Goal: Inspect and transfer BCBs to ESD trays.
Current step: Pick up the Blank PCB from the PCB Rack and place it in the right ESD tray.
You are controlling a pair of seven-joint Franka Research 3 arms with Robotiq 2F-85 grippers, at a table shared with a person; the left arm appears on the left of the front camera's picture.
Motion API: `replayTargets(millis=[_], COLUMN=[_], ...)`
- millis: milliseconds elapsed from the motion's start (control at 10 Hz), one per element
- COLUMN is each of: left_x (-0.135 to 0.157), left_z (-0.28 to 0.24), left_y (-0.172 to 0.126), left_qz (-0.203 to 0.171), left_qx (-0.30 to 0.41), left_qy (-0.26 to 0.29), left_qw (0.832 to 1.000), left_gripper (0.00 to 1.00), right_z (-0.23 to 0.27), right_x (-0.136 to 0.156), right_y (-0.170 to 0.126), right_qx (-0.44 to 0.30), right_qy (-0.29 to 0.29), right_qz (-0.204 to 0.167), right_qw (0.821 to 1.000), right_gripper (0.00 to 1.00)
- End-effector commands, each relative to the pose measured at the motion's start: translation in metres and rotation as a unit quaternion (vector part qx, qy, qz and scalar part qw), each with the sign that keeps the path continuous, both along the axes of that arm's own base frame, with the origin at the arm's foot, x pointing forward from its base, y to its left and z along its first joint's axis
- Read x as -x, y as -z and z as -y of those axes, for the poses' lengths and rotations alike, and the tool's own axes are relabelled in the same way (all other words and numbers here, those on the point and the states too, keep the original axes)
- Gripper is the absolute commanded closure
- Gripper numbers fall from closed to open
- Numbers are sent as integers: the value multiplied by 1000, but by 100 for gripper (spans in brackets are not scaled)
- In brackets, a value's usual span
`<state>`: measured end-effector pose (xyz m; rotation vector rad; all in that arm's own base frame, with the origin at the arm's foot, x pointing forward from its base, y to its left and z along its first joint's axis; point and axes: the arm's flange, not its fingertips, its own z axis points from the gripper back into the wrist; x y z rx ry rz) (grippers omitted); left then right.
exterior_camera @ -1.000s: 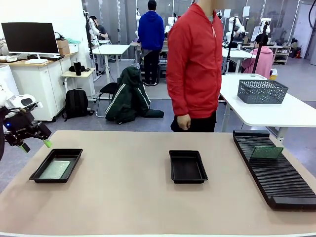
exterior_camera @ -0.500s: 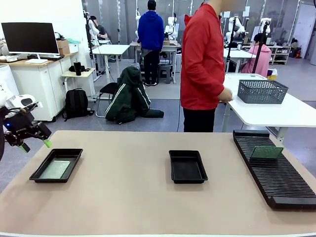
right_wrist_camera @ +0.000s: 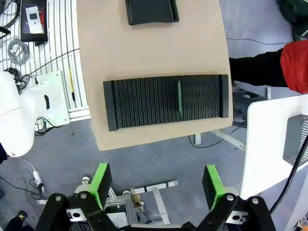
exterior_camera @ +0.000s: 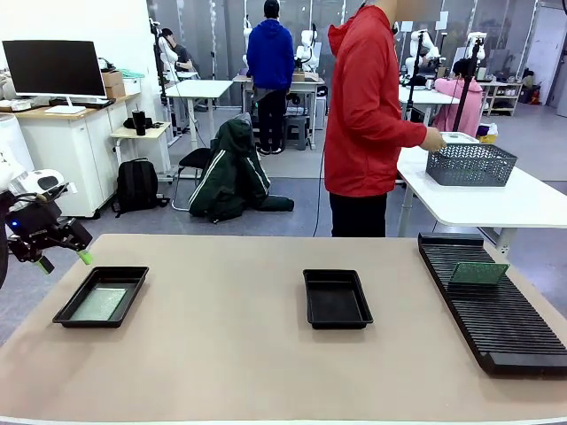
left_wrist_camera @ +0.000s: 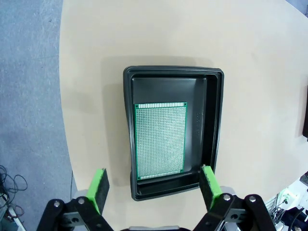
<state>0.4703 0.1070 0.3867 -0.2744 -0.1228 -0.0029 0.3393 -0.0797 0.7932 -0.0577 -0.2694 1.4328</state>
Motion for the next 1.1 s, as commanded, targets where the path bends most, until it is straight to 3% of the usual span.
replayTargets(millis=[0, 100, 200, 500, 1000], left_x=[-1, -1, -1, -1, -1], left_z=[-1, -1, -1, -1, -1], left_y=[1, 1, 1, 1, 1], left_qz=[5, 5, 5, 5, 5], left_qx=[2, 2, 2, 2, 2], left_qy=[0, 0, 0, 0, 0], left_qw=[1000, 1000, 1000, 1000, 1000], left_gripper=[0, 0, 0, 0, 0], right_z=[0, 0, -3, -20, -28], right_x=[2, 0, -23, -65, -104], right_y=[1, 0, 27, 128, 283], right_qx=[-2, 0, -8, -15, -11], right_qy=[0, 0, -7, -41, -72], right_qz=[-5, 0, -3, -10, -1], right_qw=[1000, 1000, 1000, 999, 997], right_gripper=[0, 0, 0, 0, 0])
